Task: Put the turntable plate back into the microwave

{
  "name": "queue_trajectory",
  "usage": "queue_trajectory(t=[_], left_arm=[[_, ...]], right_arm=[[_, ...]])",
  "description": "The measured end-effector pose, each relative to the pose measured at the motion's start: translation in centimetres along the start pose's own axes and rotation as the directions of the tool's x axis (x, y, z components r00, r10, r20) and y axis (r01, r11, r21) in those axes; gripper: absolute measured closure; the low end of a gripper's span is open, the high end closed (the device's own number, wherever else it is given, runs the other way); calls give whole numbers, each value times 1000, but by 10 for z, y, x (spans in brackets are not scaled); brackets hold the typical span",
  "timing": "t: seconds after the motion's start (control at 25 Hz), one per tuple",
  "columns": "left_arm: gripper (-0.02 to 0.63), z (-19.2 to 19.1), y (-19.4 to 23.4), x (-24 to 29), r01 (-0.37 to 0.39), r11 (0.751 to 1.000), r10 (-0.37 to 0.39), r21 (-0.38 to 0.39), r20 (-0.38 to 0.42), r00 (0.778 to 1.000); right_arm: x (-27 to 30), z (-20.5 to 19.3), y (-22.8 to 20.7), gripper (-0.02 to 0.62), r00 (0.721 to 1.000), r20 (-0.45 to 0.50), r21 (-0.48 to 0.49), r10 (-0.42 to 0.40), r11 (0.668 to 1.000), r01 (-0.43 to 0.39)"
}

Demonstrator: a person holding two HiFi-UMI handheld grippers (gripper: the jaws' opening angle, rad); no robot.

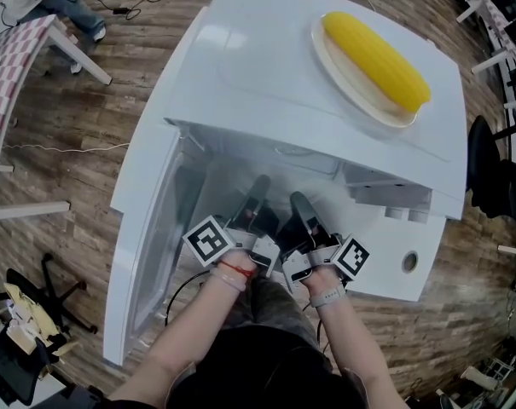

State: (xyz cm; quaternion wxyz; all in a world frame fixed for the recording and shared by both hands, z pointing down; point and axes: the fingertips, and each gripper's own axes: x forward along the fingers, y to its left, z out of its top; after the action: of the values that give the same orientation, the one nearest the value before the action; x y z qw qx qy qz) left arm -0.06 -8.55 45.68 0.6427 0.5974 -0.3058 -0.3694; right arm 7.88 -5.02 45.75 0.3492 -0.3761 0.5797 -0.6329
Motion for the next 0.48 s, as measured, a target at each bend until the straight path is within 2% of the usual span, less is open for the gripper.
queue_trajectory(t=[0.24, 0.48], left_arm=[[574, -1, -2, 2, 5, 1000, -4, 27, -39, 999], [574, -2, -1, 0, -9, 997, 12, 78, -33, 999]], right_arm=[[5, 3, -1, 549, 999, 31, 34, -20, 999, 19], [10, 9, 2, 549, 999, 32, 25, -23, 999, 23]])
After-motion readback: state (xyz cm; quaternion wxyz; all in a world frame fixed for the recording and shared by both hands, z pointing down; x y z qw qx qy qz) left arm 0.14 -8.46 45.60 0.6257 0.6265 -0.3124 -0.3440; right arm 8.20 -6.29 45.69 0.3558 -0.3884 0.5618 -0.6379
